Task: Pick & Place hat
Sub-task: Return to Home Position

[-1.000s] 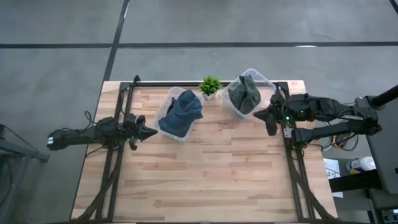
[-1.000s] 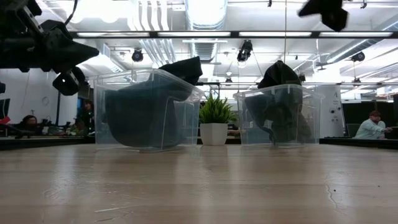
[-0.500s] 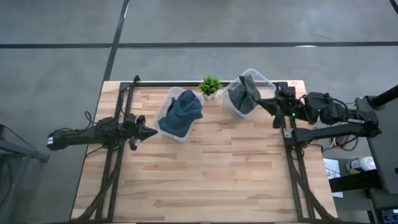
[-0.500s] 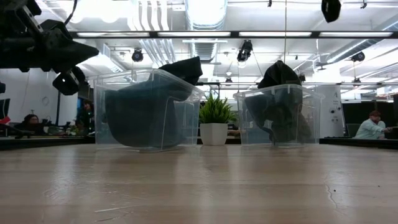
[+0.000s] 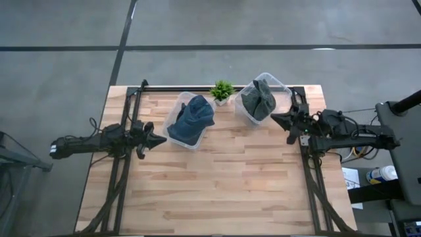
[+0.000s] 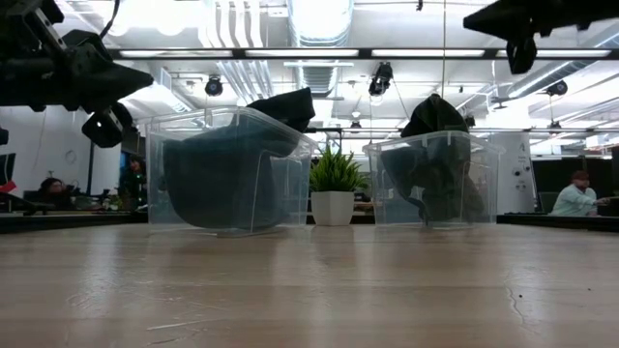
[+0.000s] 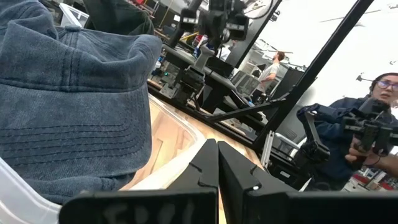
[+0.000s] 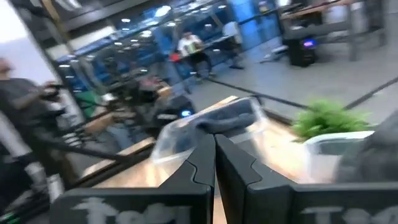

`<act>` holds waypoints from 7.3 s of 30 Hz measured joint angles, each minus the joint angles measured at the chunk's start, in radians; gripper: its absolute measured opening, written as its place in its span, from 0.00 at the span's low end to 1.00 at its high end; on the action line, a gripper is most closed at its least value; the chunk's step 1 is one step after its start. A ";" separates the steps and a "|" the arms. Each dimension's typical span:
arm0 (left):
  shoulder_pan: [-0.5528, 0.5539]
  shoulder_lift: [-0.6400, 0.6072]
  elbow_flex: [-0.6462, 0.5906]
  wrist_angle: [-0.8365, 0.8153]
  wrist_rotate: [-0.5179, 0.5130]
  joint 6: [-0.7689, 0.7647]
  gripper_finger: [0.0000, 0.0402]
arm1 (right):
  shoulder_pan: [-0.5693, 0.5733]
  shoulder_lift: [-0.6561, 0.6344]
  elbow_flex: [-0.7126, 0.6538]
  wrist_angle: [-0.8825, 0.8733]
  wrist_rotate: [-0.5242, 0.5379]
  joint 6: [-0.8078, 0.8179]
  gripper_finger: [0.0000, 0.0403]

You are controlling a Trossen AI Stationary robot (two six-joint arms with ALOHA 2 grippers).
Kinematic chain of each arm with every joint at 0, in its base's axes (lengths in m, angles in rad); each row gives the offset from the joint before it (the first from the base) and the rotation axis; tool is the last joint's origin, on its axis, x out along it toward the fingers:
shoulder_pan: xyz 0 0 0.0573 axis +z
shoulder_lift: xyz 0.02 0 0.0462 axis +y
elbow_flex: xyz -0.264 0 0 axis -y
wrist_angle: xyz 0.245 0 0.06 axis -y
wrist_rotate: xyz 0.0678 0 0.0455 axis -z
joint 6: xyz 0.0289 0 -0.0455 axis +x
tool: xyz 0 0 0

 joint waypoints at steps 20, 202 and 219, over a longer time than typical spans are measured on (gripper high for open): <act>0.000 0.000 0.000 -0.003 -0.001 0.000 0.00 | 0.000 -0.116 -0.382 0.558 -0.403 0.047 0.02; 0.000 0.007 0.000 -0.007 -0.002 0.000 0.00 | 0.000 -0.377 -0.474 0.161 -0.507 -0.108 0.02; -0.001 0.007 0.000 -0.007 -0.002 0.000 0.00 | 0.000 -0.377 -0.474 0.161 -0.507 -0.108 0.02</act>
